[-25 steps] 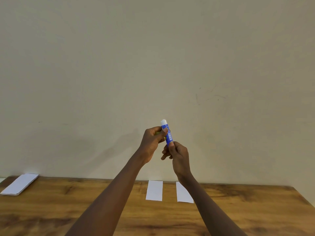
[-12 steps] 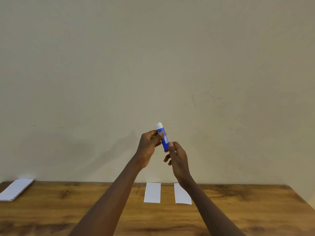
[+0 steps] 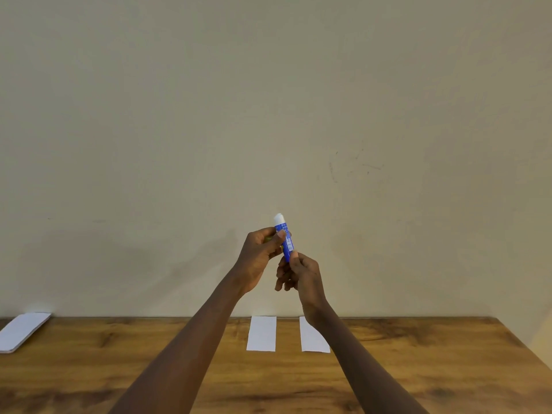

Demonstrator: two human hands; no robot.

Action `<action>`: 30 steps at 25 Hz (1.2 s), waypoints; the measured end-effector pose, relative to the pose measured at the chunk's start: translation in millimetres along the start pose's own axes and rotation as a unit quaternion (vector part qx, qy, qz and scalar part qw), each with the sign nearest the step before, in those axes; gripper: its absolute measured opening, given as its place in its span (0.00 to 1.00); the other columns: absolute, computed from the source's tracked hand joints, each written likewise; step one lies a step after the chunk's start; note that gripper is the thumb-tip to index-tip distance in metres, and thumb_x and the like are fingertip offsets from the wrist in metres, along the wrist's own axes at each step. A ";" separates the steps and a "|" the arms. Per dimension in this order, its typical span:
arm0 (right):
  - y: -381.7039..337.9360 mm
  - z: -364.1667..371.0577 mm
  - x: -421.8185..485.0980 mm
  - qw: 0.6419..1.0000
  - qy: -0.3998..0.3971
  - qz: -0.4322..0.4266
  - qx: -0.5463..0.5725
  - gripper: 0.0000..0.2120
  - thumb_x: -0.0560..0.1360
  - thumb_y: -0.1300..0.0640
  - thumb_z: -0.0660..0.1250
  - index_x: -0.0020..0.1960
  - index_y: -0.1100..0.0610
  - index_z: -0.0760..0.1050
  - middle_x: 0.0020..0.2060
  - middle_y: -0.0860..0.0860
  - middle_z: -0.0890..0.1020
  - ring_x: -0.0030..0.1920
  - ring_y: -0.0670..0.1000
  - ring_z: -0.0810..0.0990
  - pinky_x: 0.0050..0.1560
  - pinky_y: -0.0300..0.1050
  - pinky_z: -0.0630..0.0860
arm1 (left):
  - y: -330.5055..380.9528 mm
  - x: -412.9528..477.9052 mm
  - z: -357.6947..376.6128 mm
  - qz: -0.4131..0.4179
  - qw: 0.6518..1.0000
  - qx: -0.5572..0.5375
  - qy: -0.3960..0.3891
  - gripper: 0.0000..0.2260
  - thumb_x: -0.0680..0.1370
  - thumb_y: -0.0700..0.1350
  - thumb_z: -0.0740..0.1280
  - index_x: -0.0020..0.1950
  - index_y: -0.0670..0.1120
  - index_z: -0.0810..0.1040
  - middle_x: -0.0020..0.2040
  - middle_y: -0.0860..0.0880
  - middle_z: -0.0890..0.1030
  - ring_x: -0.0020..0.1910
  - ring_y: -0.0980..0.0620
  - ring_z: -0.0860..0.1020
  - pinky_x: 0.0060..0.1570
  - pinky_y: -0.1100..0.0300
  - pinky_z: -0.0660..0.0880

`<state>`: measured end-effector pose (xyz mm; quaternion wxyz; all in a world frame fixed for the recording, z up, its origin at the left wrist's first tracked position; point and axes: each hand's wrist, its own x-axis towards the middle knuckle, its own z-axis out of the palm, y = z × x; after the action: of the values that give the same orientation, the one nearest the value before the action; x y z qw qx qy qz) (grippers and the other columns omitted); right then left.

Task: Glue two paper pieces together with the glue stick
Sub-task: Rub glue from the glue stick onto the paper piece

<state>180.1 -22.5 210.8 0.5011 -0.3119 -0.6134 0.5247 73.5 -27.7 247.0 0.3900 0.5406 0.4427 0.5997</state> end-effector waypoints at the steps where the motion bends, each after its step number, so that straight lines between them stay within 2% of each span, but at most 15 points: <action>1: -0.3 0.4 -0.6 1.000 0.000 0.002 0.003 0.13 0.79 0.56 0.51 0.43 0.56 0.72 0.33 0.52 0.77 0.24 0.45 0.76 0.26 0.32 0.70 | -0.2 -0.2 0.5 -0.001 1.000 -0.010 -0.001 0.09 0.78 0.42 0.58 0.52 0.41 0.75 0.44 0.47 0.78 0.43 0.53 0.78 0.47 0.68 0.76; 4: 0.5 0.2 0.0 0.998 0.044 -0.042 -0.032 0.05 0.76 0.56 0.60 0.50 0.57 0.69 0.40 0.49 0.76 0.29 0.47 0.75 0.26 0.30 0.71 | 2.0 -0.3 1.8 0.006 1.000 -0.020 0.001 0.08 0.78 0.42 0.58 0.50 0.43 0.75 0.43 0.50 0.79 0.42 0.54 0.79 0.45 0.69 0.77; 7: 2.3 -0.8 1.7 0.984 0.100 -0.091 -0.117 0.09 0.73 0.60 0.65 0.50 0.63 0.72 0.39 0.51 0.76 0.29 0.48 0.74 0.27 0.27 0.72 | 2.3 0.1 3.8 0.006 1.000 -0.007 -0.004 0.07 0.78 0.42 0.58 0.51 0.44 0.74 0.44 0.51 0.79 0.43 0.54 0.78 0.45 0.69 0.76; 11: 2.9 2.2 -1.3 0.986 0.122 -0.086 -0.077 0.09 0.76 0.62 0.59 0.50 0.67 0.74 0.34 0.56 0.78 0.26 0.46 0.75 0.25 0.28 0.70 | 2.5 0.2 9.1 0.009 1.000 -0.006 -0.026 0.08 0.78 0.42 0.58 0.50 0.44 0.76 0.42 0.49 0.79 0.42 0.54 0.78 0.47 0.67 0.77; 14: 1.8 -1.2 -3.4 0.997 0.060 -0.050 -0.020 0.13 0.78 0.60 0.53 0.48 0.66 0.73 0.32 0.55 0.79 0.23 0.44 0.75 0.24 0.31 0.69 | 3.2 1.1 9.1 0.008 0.999 0.007 -0.037 0.09 0.78 0.42 0.58 0.51 0.42 0.76 0.42 0.48 0.78 0.42 0.54 0.78 0.48 0.66 0.76; 16: 1.2 -4.3 -3.7 0.999 0.028 -0.030 -0.006 0.13 0.79 0.57 0.51 0.46 0.61 0.73 0.33 0.54 0.79 0.23 0.45 0.76 0.24 0.31 0.69 | 0.3 1.7 7.0 0.007 0.999 0.012 -0.029 0.10 0.78 0.42 0.58 0.53 0.40 0.75 0.43 0.48 0.79 0.43 0.53 0.78 0.49 0.66 0.76; 19: -0.4 -4.1 -2.7 0.996 0.055 -0.050 -0.039 0.02 0.76 0.57 0.59 0.47 0.53 0.70 0.40 0.52 0.77 0.28 0.49 0.74 0.25 0.31 0.71 | -0.9 -0.1 5.5 0.017 1.000 0.010 -0.011 0.08 0.77 0.42 0.58 0.51 0.43 0.77 0.43 0.48 0.79 0.42 0.54 0.79 0.45 0.69 0.77; 22: 2.5 -3.1 -1.0 0.985 0.106 -0.088 -0.105 0.06 0.73 0.60 0.66 0.47 0.59 0.71 0.39 0.52 0.76 0.26 0.49 0.72 0.25 0.29 0.71 | 2.0 -2.0 6.8 0.023 1.000 0.011 -0.004 0.08 0.77 0.42 0.59 0.45 0.51 0.76 0.42 0.50 0.79 0.42 0.54 0.79 0.42 0.72 0.77; 26: 1.3 -2.2 -1.5 0.991 0.083 -0.060 -0.086 0.10 0.77 0.61 0.57 0.48 0.65 0.74 0.34 0.56 0.79 0.23 0.46 0.75 0.24 0.29 0.70 | 0.6 -1.9 6.0 0.022 0.999 0.022 -0.012 0.07 0.77 0.42 0.59 0.46 0.48 0.76 0.42 0.49 0.79 0.42 0.53 0.78 0.44 0.72 0.76; 28: 0.2 -0.9 -3.4 0.997 0.052 -0.032 -0.049 0.11 0.78 0.59 0.53 0.47 0.62 0.73 0.36 0.56 0.78 0.23 0.43 0.76 0.23 0.29 0.70 | -2.0 -1.6 5.2 0.017 1.000 0.021 -0.009 0.06 0.78 0.42 0.58 0.48 0.47 0.75 0.42 0.49 0.79 0.43 0.53 0.78 0.44 0.71 0.76; 30: 1.4 -0.3 -4.6 0.997 0.056 -0.029 -0.043 0.07 0.78 0.58 0.54 0.50 0.57 0.70 0.40 0.54 0.78 0.27 0.44 0.77 0.24 0.29 0.70 | -3.7 -1.7 4.1 0.022 1.000 0.018 -0.005 0.06 0.78 0.41 0.58 0.49 0.46 0.75 0.42 0.49 0.79 0.43 0.52 0.79 0.43 0.72 0.76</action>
<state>181.6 -26.2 208.1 0.5362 -0.3442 -0.6152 0.4644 77.7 -27.8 243.0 0.3694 0.5597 0.4396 0.5976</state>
